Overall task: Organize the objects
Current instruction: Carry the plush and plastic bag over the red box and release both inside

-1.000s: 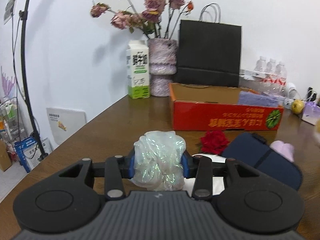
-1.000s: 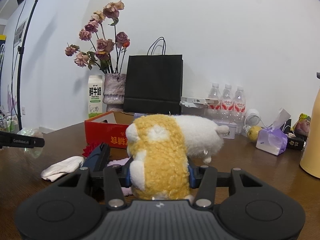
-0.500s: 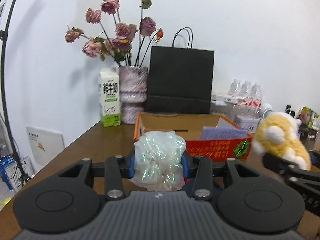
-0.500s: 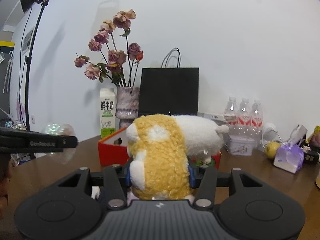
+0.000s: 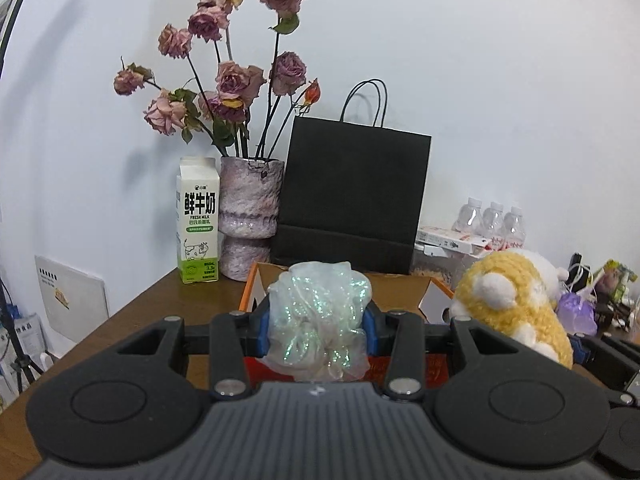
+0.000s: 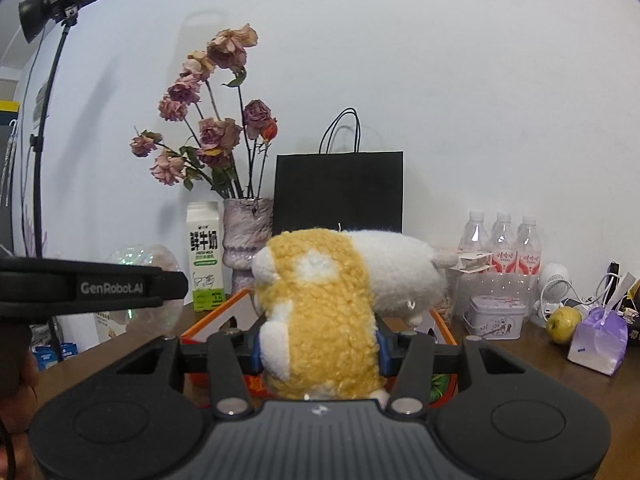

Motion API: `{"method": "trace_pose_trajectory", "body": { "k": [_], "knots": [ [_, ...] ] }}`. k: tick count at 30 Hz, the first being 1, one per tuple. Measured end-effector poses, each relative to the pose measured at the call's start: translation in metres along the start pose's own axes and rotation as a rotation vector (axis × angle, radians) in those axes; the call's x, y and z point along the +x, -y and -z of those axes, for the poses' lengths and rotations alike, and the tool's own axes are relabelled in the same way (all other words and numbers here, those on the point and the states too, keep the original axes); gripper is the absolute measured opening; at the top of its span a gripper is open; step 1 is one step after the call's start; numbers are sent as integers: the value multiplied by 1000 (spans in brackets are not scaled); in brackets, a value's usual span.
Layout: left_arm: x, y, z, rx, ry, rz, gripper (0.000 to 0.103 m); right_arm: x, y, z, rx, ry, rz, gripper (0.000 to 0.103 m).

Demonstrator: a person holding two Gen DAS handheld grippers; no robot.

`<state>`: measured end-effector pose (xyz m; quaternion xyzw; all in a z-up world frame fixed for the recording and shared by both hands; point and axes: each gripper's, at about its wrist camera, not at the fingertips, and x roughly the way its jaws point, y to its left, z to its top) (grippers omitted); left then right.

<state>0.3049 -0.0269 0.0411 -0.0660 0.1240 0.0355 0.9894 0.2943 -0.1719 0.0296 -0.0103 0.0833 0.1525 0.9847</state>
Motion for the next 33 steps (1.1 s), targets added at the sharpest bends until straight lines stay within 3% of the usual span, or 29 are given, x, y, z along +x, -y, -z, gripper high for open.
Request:
{"method": "trace_pose_trajectory", "body": {
  "k": [14, 33],
  "knots": [
    [57, 0, -15, -24, -53, -14, 43, 52, 14, -16, 22, -13, -9, 47],
    [122, -2, -33, -57, -64, -33, 43, 127, 25, -23, 46, -46, -5, 47]
  ]
}}
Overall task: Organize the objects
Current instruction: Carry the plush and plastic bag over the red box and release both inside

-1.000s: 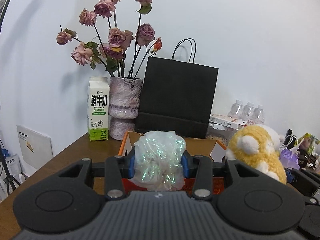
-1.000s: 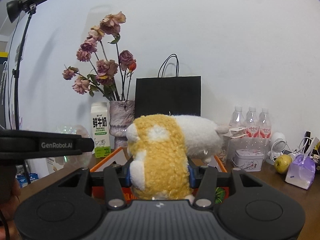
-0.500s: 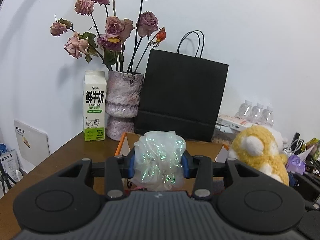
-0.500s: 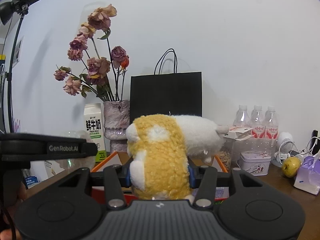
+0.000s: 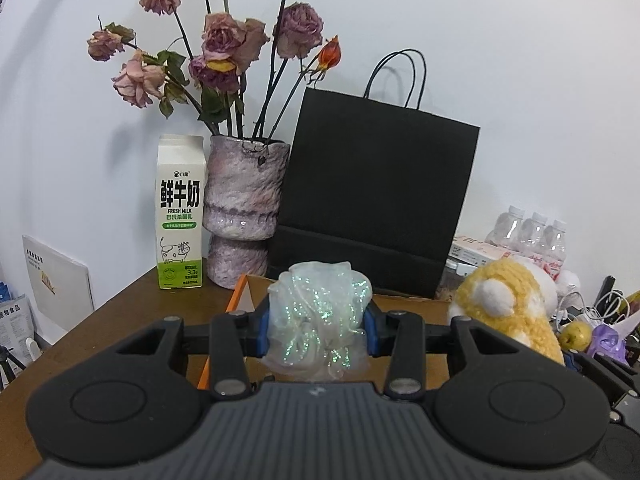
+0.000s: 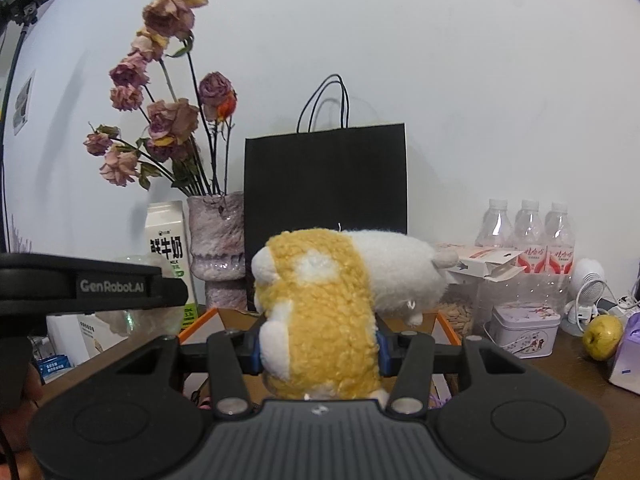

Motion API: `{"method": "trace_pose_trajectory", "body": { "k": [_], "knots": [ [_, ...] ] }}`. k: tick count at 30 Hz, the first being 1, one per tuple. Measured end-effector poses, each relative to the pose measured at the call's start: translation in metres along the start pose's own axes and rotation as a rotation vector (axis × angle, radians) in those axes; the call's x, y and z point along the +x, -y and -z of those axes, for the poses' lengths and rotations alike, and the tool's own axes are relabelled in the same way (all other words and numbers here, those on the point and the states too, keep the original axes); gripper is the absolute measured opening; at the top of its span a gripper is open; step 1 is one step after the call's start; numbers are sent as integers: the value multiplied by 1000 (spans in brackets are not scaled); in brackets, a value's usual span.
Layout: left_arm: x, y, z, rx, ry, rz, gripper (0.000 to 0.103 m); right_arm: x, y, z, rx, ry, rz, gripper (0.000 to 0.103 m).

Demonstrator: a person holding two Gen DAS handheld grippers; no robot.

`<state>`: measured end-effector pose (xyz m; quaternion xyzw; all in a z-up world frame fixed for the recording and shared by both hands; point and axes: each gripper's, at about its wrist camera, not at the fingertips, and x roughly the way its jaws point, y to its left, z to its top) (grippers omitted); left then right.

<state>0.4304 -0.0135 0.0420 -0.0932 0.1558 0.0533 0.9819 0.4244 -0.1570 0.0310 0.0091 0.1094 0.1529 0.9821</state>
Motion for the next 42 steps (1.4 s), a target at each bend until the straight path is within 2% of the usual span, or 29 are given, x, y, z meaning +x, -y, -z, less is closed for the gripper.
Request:
{"method": "trace_pose_trajectory", "body": {
  "k": [13, 16, 19, 20, 21, 22, 23, 27, 42],
  "knots": [
    [49, 4, 2, 40, -78, -26, 44, 45, 10, 4, 11, -78, 6, 48],
    [59, 4, 5, 48, -107, -34, 48, 56, 12, 8, 7, -115, 10, 48],
    [66, 3, 7, 50, -128, -44, 58, 62, 13, 11, 4, -142, 17, 53],
    [67, 2, 8, 49, -134, -45, 68, 64, 13, 12, 4, -149, 21, 60],
    [68, 1, 8, 46, -136, -47, 85, 64, 13, 13, 7, -152, 18, 67],
    [68, 1, 8, 42, -133, -46, 94, 64, 14, 14, 12, -155, 14, 85],
    [66, 1, 8, 38, -123, -44, 103, 64, 14, 14, 16, -153, 13, 98],
    [61, 4, 5, 53, -96, -47, 103, 64, 17, 13, 35, -150, 15, 103],
    [36, 3, 0, 30, -62, 4, 103, 46, 17, 6, 61, -124, 14, 103]
  ]
}}
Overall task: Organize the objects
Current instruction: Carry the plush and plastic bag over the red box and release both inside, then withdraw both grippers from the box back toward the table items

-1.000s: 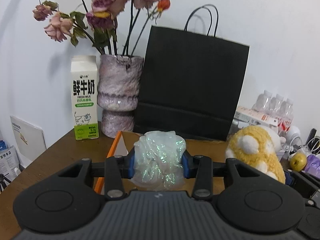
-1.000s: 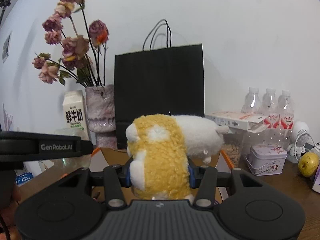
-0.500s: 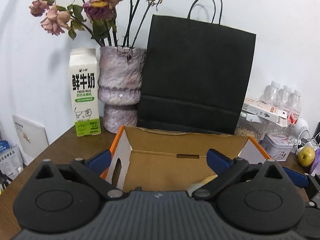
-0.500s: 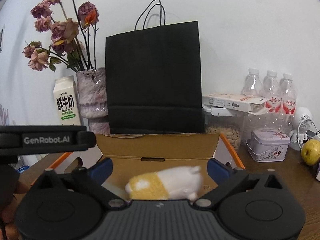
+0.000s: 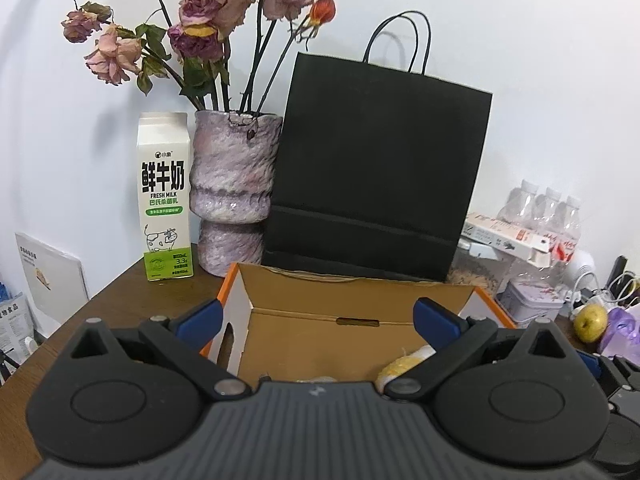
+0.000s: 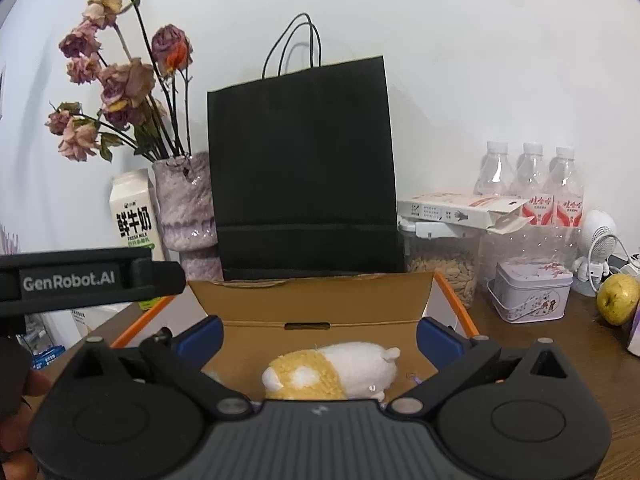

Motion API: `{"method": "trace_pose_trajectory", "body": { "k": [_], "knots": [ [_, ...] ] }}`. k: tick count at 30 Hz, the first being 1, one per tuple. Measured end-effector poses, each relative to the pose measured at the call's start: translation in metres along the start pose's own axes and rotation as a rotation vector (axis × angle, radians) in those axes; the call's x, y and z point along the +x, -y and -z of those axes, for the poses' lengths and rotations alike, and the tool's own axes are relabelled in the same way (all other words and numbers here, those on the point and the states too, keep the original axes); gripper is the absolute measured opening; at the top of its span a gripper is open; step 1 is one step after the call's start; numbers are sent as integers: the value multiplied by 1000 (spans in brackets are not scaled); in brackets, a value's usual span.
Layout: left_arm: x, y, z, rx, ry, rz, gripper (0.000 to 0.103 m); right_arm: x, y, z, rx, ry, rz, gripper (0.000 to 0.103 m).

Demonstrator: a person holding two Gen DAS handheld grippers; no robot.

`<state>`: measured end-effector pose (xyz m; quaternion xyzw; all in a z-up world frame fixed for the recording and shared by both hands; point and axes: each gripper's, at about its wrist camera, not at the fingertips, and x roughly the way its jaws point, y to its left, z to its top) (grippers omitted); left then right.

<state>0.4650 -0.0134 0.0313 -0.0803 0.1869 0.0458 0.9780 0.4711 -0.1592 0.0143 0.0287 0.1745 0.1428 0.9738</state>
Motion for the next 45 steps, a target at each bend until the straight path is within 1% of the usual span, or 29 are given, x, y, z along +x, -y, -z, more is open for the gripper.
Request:
{"method": "trace_pose_trajectory", "body": {
  "k": [8, 15, 28, 31, 35, 41, 45],
  "knots": [
    [-26, -9, 4, -38, 18, 54, 103, -31, -4, -1, -32, 48, -2, 103],
    [-53, -18, 11, -19, 43, 46, 103, -61, -3, 8, -68, 60, -4, 103],
    [-97, -41, 41, 39, 88, 41, 103, -111, -5, 33, -106, 80, -18, 103],
    [-104, -47, 50, 46, 87, 44, 103, -120, -7, 43, -117, 72, -22, 103],
    [-113, -52, 61, 70, 76, 25, 103, -134, -8, 57, -126, 63, -28, 103],
    [-131, -59, 71, 78, 71, 43, 103, -150, -13, 72, -125, 58, -34, 103],
    [-140, -63, 82, 96, 48, 63, 103, -159, -17, 82, -121, 50, -40, 103]
  ]
}}
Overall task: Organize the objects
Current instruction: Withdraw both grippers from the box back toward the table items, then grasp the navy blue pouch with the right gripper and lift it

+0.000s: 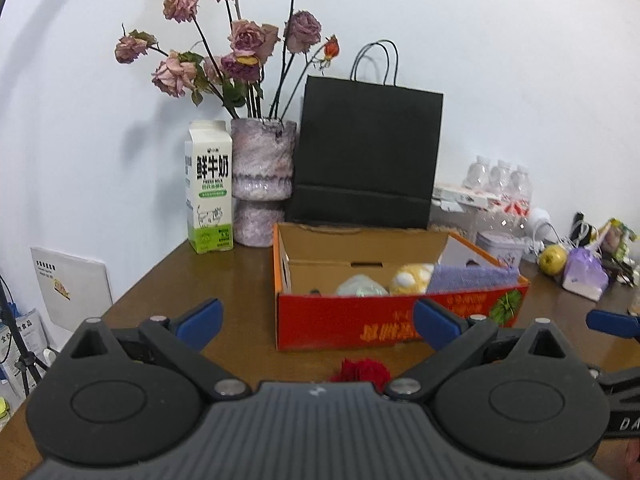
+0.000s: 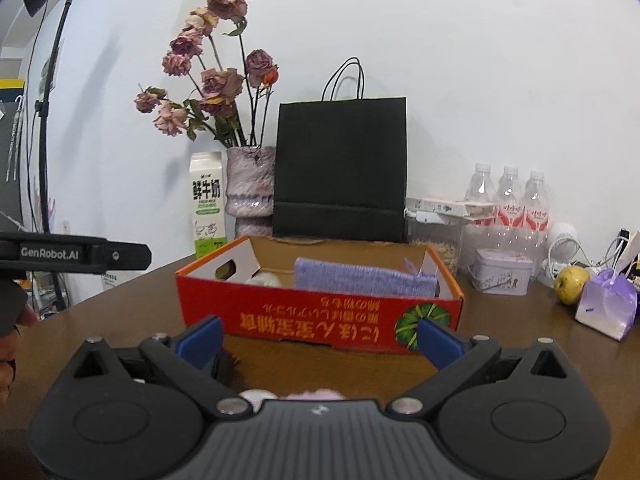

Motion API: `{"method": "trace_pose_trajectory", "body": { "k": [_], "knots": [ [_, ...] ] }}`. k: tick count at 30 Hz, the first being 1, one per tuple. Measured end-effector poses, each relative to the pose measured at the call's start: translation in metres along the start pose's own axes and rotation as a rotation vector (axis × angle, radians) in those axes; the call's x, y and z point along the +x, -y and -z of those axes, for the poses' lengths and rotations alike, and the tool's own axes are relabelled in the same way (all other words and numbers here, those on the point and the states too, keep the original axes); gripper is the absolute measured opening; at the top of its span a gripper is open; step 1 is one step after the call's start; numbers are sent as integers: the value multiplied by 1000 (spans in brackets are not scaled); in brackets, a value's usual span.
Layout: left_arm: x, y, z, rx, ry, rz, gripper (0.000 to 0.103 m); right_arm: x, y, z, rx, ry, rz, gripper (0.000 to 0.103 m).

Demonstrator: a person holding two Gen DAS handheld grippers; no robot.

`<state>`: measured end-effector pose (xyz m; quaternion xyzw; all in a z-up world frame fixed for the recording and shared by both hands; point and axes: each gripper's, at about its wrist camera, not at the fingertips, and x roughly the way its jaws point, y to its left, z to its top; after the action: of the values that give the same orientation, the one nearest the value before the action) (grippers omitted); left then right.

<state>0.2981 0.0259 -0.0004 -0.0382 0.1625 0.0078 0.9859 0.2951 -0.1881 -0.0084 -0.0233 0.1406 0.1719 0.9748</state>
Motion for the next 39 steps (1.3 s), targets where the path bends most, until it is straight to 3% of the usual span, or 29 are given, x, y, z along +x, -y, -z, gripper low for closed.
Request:
{"method": "trace_pose_trajectory", "body": {
  "k": [11, 22, 31, 39],
  "knots": [
    [-15, -12, 34, 27, -102, 28, 103, -26, 2, 26, 72, -51, 5, 103],
    [-22, -22, 44, 21, -145, 20, 103, -30, -19, 38, 29, -100, -38, 103],
    [-26, -31, 45, 3, -152, -20, 103, -19, -59, 37, -110, -129, -43, 103],
    [-29, -39, 46, -19, -149, -36, 103, 19, -101, 40, -281, -264, -6, 99]
  ]
}}
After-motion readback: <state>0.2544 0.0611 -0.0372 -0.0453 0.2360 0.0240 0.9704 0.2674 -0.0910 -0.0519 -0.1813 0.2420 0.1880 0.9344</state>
